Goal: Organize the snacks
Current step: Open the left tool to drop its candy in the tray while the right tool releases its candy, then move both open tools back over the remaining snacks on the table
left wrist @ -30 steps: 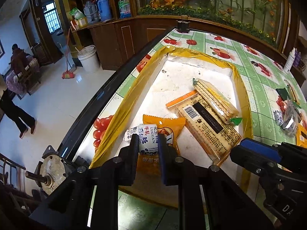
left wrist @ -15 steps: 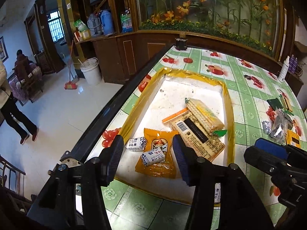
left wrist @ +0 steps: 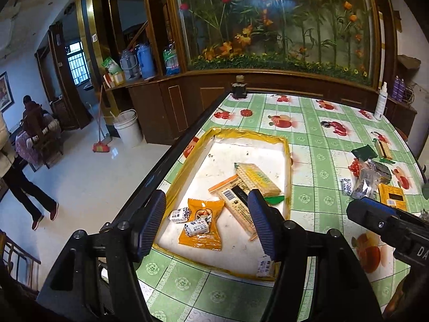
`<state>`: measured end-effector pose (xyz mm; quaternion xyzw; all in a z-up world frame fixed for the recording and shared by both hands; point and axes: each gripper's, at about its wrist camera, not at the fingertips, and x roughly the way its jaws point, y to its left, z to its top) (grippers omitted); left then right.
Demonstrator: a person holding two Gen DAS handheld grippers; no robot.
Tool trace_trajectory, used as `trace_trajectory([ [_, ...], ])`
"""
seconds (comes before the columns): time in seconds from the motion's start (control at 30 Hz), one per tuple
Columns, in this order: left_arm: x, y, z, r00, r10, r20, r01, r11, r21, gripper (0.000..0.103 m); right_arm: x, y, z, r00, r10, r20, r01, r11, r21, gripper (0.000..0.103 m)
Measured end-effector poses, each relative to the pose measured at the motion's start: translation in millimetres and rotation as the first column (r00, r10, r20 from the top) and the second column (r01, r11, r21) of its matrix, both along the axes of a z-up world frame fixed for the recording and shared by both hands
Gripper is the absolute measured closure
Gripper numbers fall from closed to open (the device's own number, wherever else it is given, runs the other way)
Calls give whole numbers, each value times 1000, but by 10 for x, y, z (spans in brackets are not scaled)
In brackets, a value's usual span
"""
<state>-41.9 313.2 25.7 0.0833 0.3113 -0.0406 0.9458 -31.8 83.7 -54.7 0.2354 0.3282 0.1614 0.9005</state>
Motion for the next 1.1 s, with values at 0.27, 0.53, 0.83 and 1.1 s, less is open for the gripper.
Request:
trace_trajectory([
  [0.27, -111, -147, 32, 1000, -30, 0, 30, 1000, 8, 40, -216, -215, 13, 999, -43, 34, 41, 998, 47, 40],
  [0.53, -179, -350, -94, 993, -100, -65, 99, 995, -12, 40, -638, -790, -105, 975, -224, 10, 223, 973, 58, 25],
  [0.83, -276, -803, -368, 932, -298, -206, 287, 955, -80, 40, -1150, -1233, -349, 919, -388, -69, 378, 918, -119, 24],
  [1.1, -186, -1184, -511, 881, -372, -291, 349, 928, -129, 40, -1453, -1611, -502, 877, -468, -109, 447, 878, -172, 24],
])
